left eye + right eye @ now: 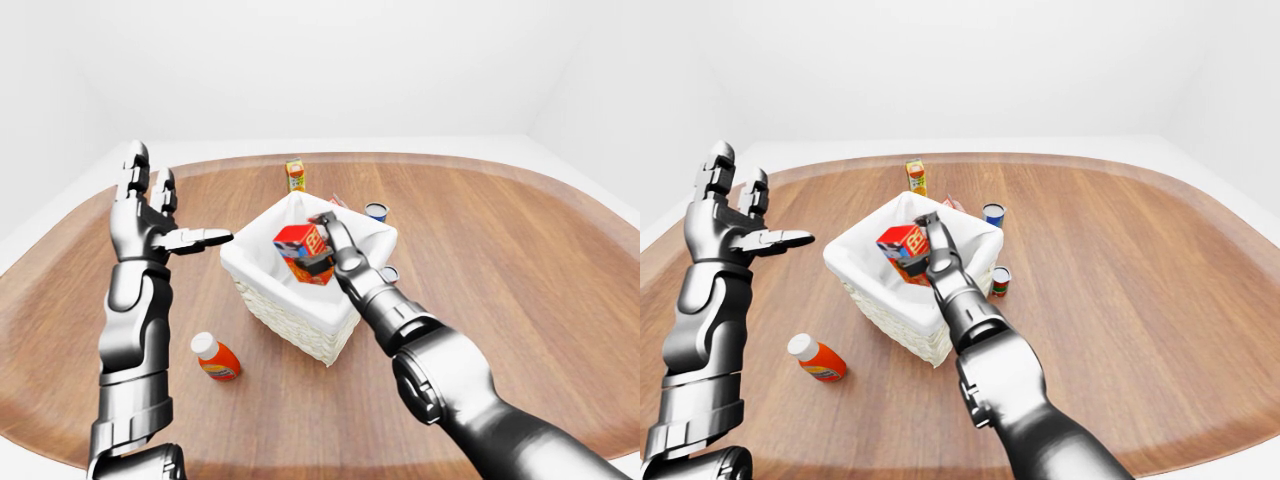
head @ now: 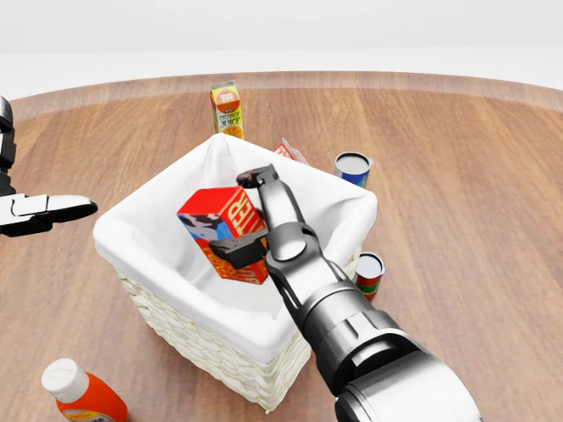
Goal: Pick up the butter and put it in the basket.
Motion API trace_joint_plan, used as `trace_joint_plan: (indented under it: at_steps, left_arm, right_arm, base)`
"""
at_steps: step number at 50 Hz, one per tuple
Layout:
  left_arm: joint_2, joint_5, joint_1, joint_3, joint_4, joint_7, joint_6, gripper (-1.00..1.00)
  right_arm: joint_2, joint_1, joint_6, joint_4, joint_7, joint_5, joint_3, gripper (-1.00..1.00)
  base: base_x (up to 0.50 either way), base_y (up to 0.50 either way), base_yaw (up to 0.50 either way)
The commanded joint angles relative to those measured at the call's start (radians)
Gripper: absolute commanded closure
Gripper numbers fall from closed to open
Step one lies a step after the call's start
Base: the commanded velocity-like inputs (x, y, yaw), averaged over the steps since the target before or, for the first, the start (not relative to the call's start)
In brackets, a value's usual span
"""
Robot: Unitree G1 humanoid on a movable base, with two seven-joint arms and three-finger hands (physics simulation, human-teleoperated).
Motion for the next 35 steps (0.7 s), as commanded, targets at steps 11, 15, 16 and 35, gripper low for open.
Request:
trace_joint_plan:
  at_steps: [11,15,16,35]
  left_arm:
    - [0.004,-0.005,0.005,0.005,0.001,0.000,0.000,-1.00]
    - [0.003,-0.004,0.004,0.004,0.005,0.000,0.000,-1.00]
    - [0.003,-0.004,0.004,0.004,0.005,0.000,0.000,-1.00]
    - [-0.002,-0.006,0.016,0.002,-0.022,0.001,0.000,-1.00]
  right_arm:
    - [0.014,-0.003,0.000,-0.032,-0.035,-0.040,-0.008,-1.00]
    - [0.017,0.001,0.000,-0.035,-0.035,-0.043,-0.004,-1.00]
    - [0.018,0.001,0.000,-0.036,-0.036,-0.044,-0.003,-1.00]
    - [-0.002,0.037,0.000,-0.200,0.022,0.007,0.025,-1.00]
  base:
    - [0.00,0.00,0.00]
    - [0.00,0.00,0.00]
    - [0.00,0.00,0.00]
    - [0.00,0.00,0.00]
